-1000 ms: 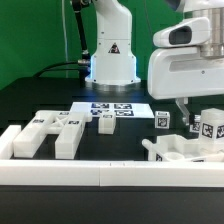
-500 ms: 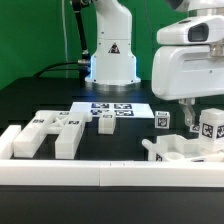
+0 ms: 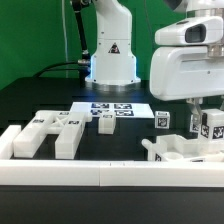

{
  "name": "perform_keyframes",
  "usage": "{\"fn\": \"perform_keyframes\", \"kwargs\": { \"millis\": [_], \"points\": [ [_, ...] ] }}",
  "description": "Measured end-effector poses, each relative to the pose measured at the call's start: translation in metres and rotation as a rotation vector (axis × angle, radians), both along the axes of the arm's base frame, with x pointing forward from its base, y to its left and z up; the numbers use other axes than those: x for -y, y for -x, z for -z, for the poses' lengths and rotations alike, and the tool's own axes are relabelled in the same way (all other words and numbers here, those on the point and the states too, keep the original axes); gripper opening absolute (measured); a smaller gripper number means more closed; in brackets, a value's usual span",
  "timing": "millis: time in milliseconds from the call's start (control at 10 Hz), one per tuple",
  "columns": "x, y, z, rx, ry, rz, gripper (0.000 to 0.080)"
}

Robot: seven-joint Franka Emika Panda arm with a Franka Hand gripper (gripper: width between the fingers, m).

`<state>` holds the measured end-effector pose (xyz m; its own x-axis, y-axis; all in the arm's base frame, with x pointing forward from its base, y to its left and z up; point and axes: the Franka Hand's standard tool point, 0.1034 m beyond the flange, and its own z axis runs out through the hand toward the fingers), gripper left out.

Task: Assemble chair

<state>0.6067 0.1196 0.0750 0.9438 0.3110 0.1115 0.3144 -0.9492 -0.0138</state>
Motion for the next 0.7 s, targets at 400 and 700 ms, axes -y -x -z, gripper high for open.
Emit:
{"fn": "perform_keyframes", "kwargs": {
  "millis": [400,700],
  "points": [
    [-0.0008,-0.0016,0.0004,0.011,-0.039,0.278,0.0288],
    [-0.0048,-0.0013,0.0003,-0.006,-0.09,0.594,0.0289]
  ]
}}
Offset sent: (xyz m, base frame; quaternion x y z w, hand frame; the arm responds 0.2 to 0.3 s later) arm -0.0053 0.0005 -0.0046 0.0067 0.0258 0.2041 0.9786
